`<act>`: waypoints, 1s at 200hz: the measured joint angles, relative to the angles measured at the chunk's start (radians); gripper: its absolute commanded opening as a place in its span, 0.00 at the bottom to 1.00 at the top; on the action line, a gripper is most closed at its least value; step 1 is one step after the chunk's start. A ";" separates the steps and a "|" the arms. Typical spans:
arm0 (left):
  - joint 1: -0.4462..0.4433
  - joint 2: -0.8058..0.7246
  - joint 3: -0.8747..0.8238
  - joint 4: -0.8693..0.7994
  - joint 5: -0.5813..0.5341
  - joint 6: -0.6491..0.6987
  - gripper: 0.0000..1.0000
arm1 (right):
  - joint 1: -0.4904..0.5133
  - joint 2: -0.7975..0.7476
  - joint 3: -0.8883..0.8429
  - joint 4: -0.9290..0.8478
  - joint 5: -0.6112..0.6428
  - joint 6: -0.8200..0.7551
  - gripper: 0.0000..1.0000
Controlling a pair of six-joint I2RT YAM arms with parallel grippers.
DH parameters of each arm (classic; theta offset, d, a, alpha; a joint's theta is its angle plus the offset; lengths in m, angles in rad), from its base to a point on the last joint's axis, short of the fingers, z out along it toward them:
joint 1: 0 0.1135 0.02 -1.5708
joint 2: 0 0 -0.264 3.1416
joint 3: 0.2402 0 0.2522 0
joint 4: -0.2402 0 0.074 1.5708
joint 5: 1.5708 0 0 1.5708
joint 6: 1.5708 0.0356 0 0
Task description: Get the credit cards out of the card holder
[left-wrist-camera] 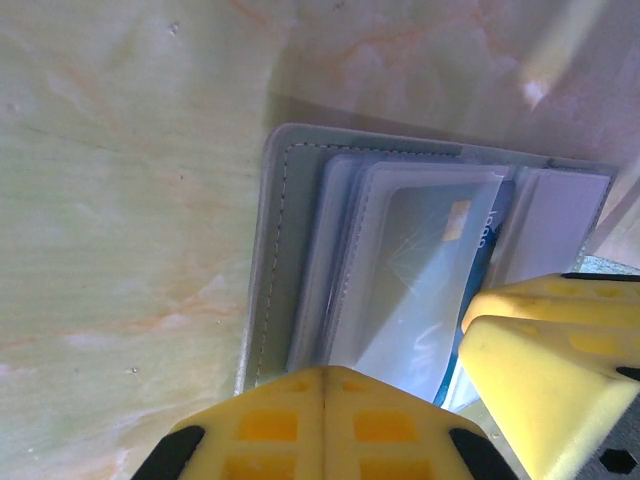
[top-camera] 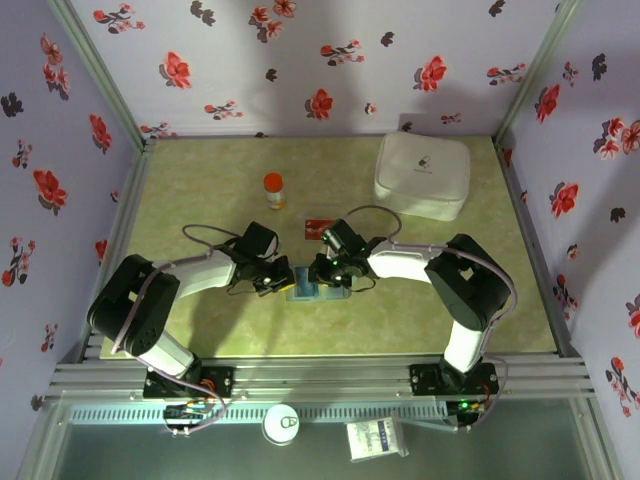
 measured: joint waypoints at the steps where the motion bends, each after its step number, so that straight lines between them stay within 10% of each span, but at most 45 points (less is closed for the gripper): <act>1: 0.000 0.000 0.000 0.000 0.000 0.000 0.00 | 0.000 0.000 0.000 -0.001 0.000 -0.001 0.22; 200: -0.020 0.024 0.094 -0.041 0.000 0.011 0.00 | -0.005 -0.076 0.008 -0.078 0.041 -0.016 0.23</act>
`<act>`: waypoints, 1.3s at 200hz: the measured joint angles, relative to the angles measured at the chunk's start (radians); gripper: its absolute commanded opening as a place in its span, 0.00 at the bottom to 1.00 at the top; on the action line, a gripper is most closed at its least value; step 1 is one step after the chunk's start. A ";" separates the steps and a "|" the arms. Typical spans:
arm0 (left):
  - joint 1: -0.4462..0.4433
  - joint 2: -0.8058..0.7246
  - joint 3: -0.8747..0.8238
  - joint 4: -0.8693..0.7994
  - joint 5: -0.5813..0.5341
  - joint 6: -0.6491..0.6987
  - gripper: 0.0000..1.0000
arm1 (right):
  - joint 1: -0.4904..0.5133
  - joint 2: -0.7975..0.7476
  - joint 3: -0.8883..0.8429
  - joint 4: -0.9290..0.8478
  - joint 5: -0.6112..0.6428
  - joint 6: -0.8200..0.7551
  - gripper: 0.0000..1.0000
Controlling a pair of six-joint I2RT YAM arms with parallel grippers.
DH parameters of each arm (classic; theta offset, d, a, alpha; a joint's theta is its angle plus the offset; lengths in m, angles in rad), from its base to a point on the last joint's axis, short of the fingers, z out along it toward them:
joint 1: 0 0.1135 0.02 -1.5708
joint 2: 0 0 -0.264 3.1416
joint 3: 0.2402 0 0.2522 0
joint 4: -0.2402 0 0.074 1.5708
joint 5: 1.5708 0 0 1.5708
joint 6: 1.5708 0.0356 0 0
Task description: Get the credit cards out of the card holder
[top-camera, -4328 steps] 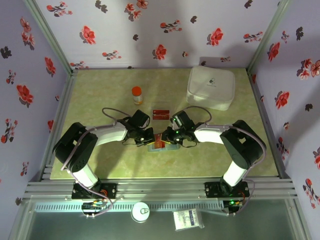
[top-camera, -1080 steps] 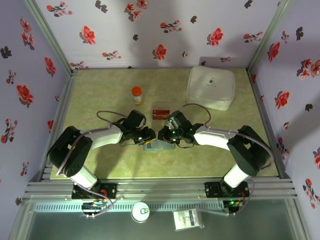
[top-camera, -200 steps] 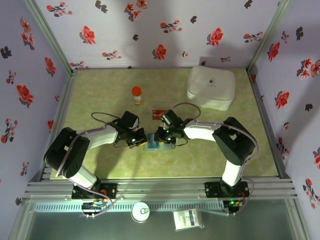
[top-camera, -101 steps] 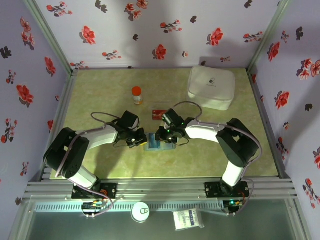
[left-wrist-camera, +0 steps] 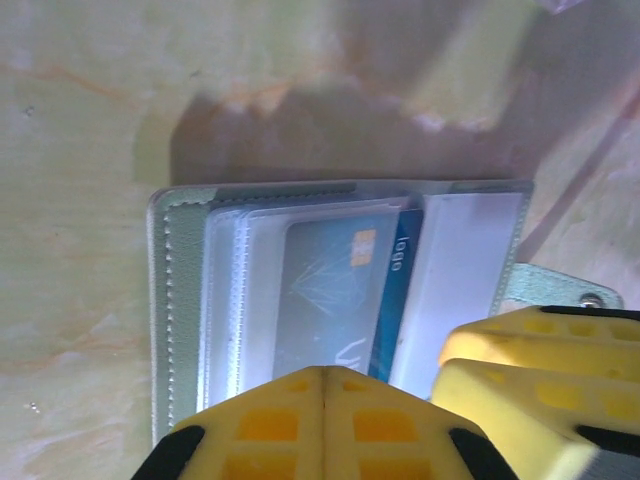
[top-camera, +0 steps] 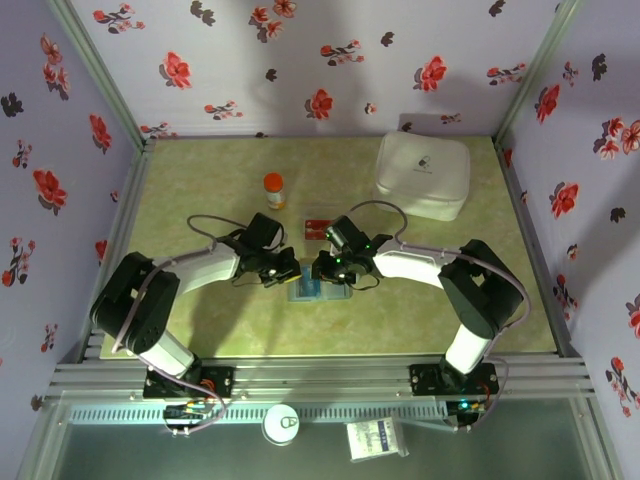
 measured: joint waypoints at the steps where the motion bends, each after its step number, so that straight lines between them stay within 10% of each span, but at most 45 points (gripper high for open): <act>1: 0.000 0.002 0.000 -0.001 0.000 0.000 0.00 | 0.000 0.000 0.000 0.000 0.000 0.000 0.23; 260: -0.002 0.047 0.000 -0.013 -0.011 0.022 0.00 | -0.018 0.057 -0.024 0.069 -0.042 0.005 0.28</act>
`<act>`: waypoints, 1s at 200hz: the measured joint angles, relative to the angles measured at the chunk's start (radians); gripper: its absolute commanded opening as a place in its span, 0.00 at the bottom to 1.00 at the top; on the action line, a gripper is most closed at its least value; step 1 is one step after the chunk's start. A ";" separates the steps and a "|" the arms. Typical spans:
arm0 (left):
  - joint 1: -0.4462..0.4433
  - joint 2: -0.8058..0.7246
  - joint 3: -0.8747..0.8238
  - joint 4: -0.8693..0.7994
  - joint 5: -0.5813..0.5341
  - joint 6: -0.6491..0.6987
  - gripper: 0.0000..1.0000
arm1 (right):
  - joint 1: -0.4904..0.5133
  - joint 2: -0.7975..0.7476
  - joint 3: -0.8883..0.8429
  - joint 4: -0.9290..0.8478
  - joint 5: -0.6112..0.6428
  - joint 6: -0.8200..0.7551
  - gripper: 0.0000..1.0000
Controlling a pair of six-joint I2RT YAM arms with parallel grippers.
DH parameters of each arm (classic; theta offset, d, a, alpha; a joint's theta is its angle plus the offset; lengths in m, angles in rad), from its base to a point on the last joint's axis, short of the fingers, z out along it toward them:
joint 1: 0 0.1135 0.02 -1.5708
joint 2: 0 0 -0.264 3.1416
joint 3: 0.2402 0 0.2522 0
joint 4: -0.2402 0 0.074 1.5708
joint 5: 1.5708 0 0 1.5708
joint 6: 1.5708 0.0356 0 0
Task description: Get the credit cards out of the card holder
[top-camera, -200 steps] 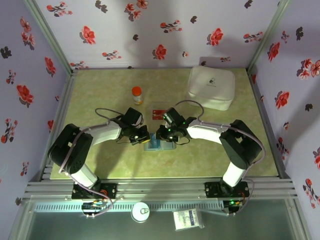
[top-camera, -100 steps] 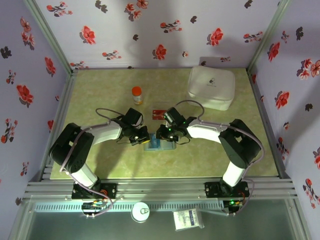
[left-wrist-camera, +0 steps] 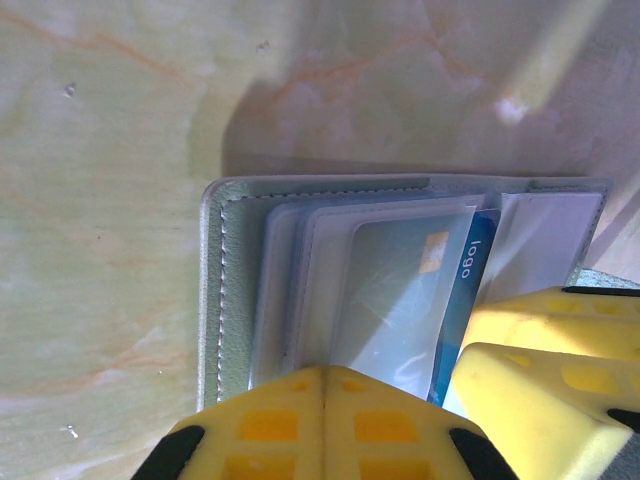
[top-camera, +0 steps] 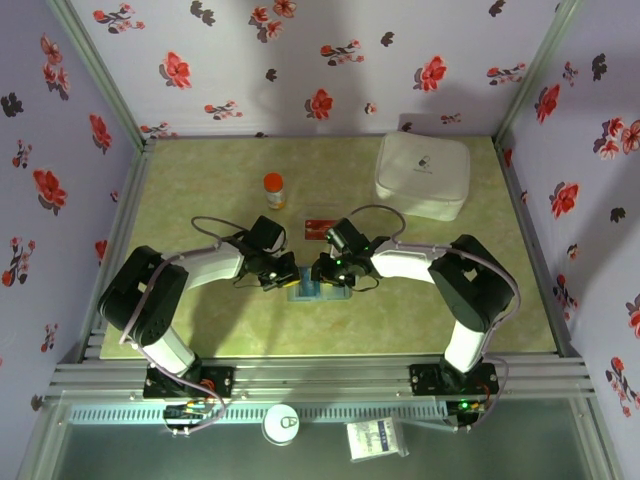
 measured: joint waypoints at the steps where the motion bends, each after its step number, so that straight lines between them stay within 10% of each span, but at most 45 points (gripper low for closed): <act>1: 0.000 0.000 0.000 0.000 0.000 0.000 0.00 | 0.000 0.000 0.000 0.000 0.000 0.000 0.28; 200: -0.011 0.000 0.000 0.000 -0.008 0.000 0.00 | -0.021 -0.045 -0.095 0.143 -0.049 0.060 0.12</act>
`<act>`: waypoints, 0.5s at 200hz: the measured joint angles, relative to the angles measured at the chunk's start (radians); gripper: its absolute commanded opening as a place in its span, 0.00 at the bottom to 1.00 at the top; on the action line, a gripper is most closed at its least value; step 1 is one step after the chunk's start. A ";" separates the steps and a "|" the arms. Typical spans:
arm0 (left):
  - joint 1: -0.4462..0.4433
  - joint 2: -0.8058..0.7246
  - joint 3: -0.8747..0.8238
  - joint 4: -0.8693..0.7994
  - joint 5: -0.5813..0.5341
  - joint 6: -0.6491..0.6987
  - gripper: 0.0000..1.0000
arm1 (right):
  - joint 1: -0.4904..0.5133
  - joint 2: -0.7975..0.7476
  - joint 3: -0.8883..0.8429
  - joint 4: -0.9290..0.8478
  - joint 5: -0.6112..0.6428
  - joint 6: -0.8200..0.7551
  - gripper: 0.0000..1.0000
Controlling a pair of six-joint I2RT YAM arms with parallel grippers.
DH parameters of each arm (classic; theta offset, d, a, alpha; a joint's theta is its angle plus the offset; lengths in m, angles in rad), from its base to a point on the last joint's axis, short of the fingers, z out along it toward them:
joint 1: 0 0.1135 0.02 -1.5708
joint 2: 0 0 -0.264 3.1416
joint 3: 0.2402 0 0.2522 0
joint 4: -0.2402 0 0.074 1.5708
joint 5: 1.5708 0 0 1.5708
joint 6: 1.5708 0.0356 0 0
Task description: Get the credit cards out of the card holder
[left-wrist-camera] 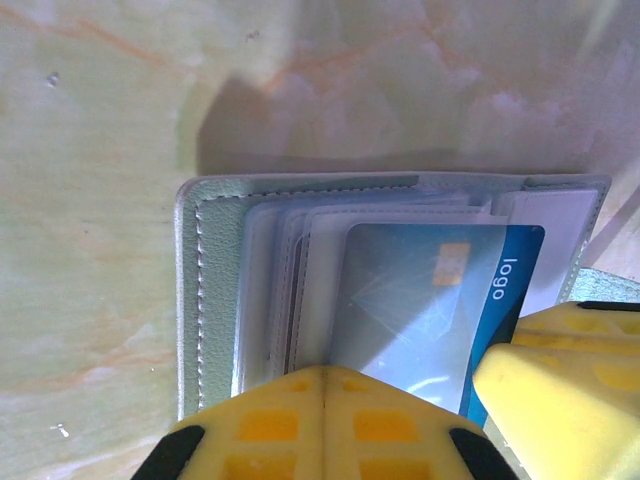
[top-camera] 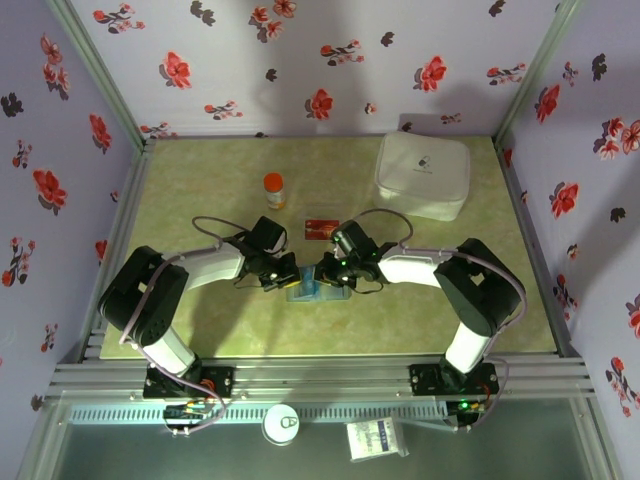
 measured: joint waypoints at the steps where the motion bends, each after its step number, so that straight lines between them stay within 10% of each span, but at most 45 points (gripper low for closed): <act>1: 0.000 0.000 0.000 0.000 0.000 0.000 0.00 | 0.000 0.000 0.000 0.001 0.000 0.000 0.12; 100: 0.000 0.000 0.000 0.000 0.000 0.000 0.00 | -0.025 -0.082 -0.037 -0.026 0.008 -0.005 0.10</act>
